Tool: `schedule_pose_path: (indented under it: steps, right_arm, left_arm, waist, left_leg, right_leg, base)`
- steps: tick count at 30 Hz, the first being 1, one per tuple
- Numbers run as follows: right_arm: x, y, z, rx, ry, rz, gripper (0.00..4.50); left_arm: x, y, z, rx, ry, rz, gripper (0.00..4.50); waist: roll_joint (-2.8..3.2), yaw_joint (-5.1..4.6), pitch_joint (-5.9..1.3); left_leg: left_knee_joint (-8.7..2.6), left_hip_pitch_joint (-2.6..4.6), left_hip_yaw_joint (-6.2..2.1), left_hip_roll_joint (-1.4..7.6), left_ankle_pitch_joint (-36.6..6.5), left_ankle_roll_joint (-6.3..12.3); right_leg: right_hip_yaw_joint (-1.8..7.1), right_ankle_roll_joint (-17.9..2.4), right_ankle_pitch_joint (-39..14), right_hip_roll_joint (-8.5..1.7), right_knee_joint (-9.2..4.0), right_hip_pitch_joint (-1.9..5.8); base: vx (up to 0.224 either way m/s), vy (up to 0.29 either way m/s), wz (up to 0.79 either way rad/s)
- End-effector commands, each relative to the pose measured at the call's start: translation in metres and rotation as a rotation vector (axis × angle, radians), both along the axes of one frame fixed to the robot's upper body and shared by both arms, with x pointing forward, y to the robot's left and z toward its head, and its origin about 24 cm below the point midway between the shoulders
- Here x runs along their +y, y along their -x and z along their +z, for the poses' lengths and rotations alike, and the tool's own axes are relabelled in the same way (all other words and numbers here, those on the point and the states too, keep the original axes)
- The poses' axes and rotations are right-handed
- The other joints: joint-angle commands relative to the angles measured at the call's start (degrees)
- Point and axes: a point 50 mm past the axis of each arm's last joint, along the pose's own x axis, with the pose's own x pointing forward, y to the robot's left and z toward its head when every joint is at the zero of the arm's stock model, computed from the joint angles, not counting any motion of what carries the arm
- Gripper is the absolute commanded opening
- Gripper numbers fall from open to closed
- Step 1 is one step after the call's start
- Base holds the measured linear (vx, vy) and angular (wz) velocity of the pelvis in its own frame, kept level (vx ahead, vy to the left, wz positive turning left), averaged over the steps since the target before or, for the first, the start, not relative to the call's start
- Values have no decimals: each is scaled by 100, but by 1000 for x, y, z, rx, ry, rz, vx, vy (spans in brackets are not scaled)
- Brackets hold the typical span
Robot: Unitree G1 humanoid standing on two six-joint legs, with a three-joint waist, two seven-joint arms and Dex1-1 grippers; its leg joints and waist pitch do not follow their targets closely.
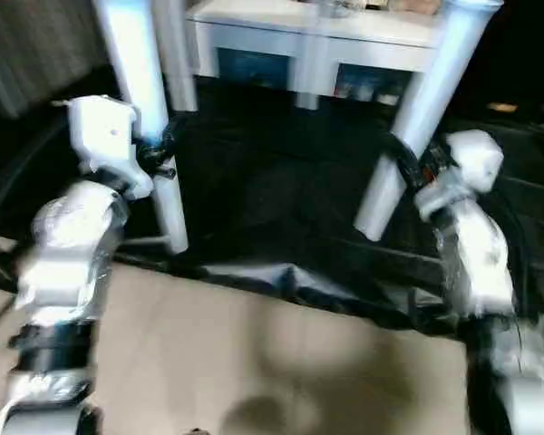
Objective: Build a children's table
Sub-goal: Flip table
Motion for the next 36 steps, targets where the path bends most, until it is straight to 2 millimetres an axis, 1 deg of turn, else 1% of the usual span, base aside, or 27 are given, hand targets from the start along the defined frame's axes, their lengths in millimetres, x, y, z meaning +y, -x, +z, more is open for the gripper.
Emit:
schedule_pose_path:
  steps: [1, 2, 4, 5, 6, 7, 9, 10, 12, 13, 15, 16, 17, 18, 19, 20, 21, 22, 23, 25, 26, 27, 28, 29, 32, 34, 36]
  right_arm:
    - [1, 9, 25, -132, 43, -53, 155]
    - [-1, 14, 26, -144, 47, -81, 155]
    - [-1, 26, 27, -178, 83, -127, 155]
    - [-1, 29, 28, -186, 90, -137, 155]
    - [-2, 32, 28, -192, 91, -166, 155]
    - [0, 34, 28, -190, 88, -188, 155]
    - [3, 36, 27, -177, 91, -191, 155]
    - [7, 37, 26, -160, 110, -180, 155]
    - [10, 36, 25, -148, 124, -175, 155]
    - [11, 33, 25, -132, 134, -170, 155]
    - [14, 30, 21, -89, 158, -144, 155]
    - [17, 30, 19, -78, 157, -117, 155]
    - [20, 30, 18, -72, 152, -94, 155]
    - [22, 31, 17, -74, 168, -83, 155]
    - [23, 32, 17, -80, 164, -84, 211]
    - [24, 35, 18, -91, 152, -90, 211]
    - [24, 36, 19, -94, 143, -98, 225]
    - [24, 37, 19, -94, 130, -103, 232]
    - [24, 37, 20, -96, 122, -113, 232]
    - [22, 38, 22, -112, 106, -144, 261]
    - [21, 39, 23, -117, 104, -152, 272]
    - [21, 40, 24, -123, 100, -161, 272]
    - [17, 43, 29, -148, 91, -202, 279]
    - [15, 44, 31, -161, 87, -225, 304]
    - [12, 47, 35, -169, 86, -263, 314]
    - [10, 56, 40, -199, 126, -297, 319]
    - [10, 64, 39, -200, 116, -287, 319]
  left_arm:
    - [-15, -8, -26, 107, -110, -27, 190]
    - [-17, -11, -25, 98, -115, -27, 190]
    - [-22, -19, -22, 78, -113, -26, 190]
    - [-23, -20, -22, 73, -111, -24, 190]
    - [-25, -23, -22, 68, -101, -23, 190]
    - [-26, -26, -23, 65, -107, -19, 190]
    - [-26, -28, -24, 62, -115, -16, 190]
    - [-26, -30, -25, 62, -116, -11, 190]
    - [-24, -30, -27, 64, -112, -4, 190]
    - [-20, -30, -29, 69, -109, 21, 190]
    - [-14, -28, -35, 86, -87, 30, 190]
    - [-11, -27, -38, 95, -90, 28, 190]
    - [-8, -25, -40, 98, -93, 29, 246]
    - [-6, -24, -42, 100, -82, 27, 260]
    - [-4, -23, -42, 100, -75, 30, 260]
    - [0, -20, -44, 103, -56, 23, 264]
    - [2, -18, -45, 104, -48, 16, 275]
    - [3, -16, -45, 101, -31, 9, 303]
    - [4, -14, -46, 97, -23, -5, 303]
    - [5, -11, -46, 85, -32, -13, 311]
    - [6, -10, -46, 86, -23, -15, 335]
    - [7, -10, -46, 82, -19, -10, 335]
    - [11, -6, -45, 61, 6, 10, 345]
    - [13, -5, -44, 49, 19, 19, 353]
    - [18, 1, -40, 13, 91, 45, 377]
    - [20, 18, -34, -36, 208, 27, 387]
    - [16, 33, -35, -43, 271, -10, 387]
  waist:
    - [25, -77, -355]
    - [92, -74, -358]
    - [75, -80, -374]
    - [61, -77, -366]
    - [54, -75, -388]
    - [42, -83, -394]
    - [64, -111, -388]
    - [20, -131, -392]
    - [55, -141, -386]
    - [-13, -178, -391]
    - [0, -213, -365]
    - [-36, -230, -360]
    - [-77, -239, -352]
    - [-39, -250, -343]
    - [-35, -259, -344]
    - [-103, -279, -341]
    - [-122, -288, -334]
    - [-117, -277, -349]
    - [-101, -276, -378]
    - [-59, -274, -394]
    - [-72, -282, -419]
    - [-84, -273, -433]
    - [-77, -265, -406]
    - [-89, -265, -404]
    - [-80, -266, -376]
    - [-66, -265, -352]
    - [-82, -259, -349]
  left_leg:
    - [-523, 146, 13, 80, -1332, -45]
    - [-527, 127, 6, 79, -1219, -44]
    - [-541, 57, -5, 73, -996, -54]
    - [-542, 48, 0, 58, -951, -45]
    - [-536, 69, 5, 62, -917, -24]
    - [-539, 25, -1, 49, -757, -3]
    - [-546, 5, -17, 48, -714, 7]
    - [-548, 1, -18, 59, -687, 32]
    - [-552, -2, -26, 59, -645, 36]
    - [-554, -12, -22, 63, -658, 56]
    - [-566, -11, -21, 66, -759, 94]
    - [-565, -11, -17, 72, -830, 122]
    - [-570, -14, -10, 76, -860, 139]
    - [-579, -8, -15, 84, -925, 137]
    - [-580, -5, -19, 86, -938, 133]
    - [-583, -18, -12, 89, -951, 148]
    - [-586, -42, -8, 80, -824, 182]
    - [-577, -35, -12, 85, -766, 191]
    - [-562, -26, -6, 91, -567, 214]
    - [-549, -2, -5, 104, -362, 221]
    - [-524, -10, -7, 103, -131, 255]
    - [-496, -9, 2, 93, 96, 338]
    - [-501, -39, 7, 80, 139, 372]
    - [-501, -35, 12, 85, 89, 384]
    - [-519, -22, 13, 100, -155, 339]
    - [-534, -18, 16, 116, -415, 225]
    - [-542, -39, 13, 137, -459, 198]
  right_leg:
    - [141, -825, -1685, -215, -505, 135]
    - [149, -825, -1591, -222, -500, 144]
    - [134, -836, -1179, -211, -462, 201]
    - [139, -795, -1148, -198, -488, 205]
    - [143, -826, -981, -207, -461, 208]
    - [142, -823, -818, -207, -446, 251]
    - [138, -828, -751, -212, -436, 265]
    - [139, -850, -654, -218, -425, 283]
    - [134, -879, -597, -218, -420, 285]
    - [131, -907, -574, -226, -414, 304]
    - [132, -938, -795, -240, -434, 298]
    - [140, -926, -966, -251, -446, 296]
    - [140, -908, -1060, -253, -467, 290]
    - [144, -878, -1219, -262, -476, 273]
    - [143, -859, -1262, -261, -482, 268]
    - [142, -825, -1306, -255, -492, 272]
    - [152, -741, -1343, -265, -482, 277]
    - [154, -738, -1305, -272, -471, 279]
    - [161, -813, -991, -268, -441, 269]
    - [148, -959, -458, -248, -389, 248]
    - [143, -1045, 50, -233, -329, 270]
    - [138, -1122, 530, -214, -287, 269]
    - [139, -1172, 698, -221, -277, 287]
    - [141, -1183, 701, -226, -283, 288]
    - [144, -1181, 468, -234, -300, 297]
    - [152, -1132, 84, -248, -329, 290]
    - [154, -1115, 57, -252, -331, 308]
  base:
    - [0, 0, 0]
    - [0, 0, 0]
    - [0, 0, 0]
    - [0, 0, 0]
    - [0, 0, 0]
    - [0, 0, 0]
    - [0, 0, 0]
    - [0, 0, 0]
    - [0, 0, 0]
    - [0, 0, 0]
    - [0, 0, 0]
    - [0, 0, 0]
    - [0, 0, 0]
    - [0, 0, 0]
    - [0, 0, 0]
    - [0, 0, 0]
    - [0, 0, 0]
    - [0, 0, 0]
    - [0, 0, 0]
    - [0, 0, 0]
    - [0, 0, 0]
    - [0, 0, 0]
    - [0, 0, 0]
    - [0, 0, 0]
    - [0, 0, 0]
    - [0, 0, 0]
    - [0, 0, 0]
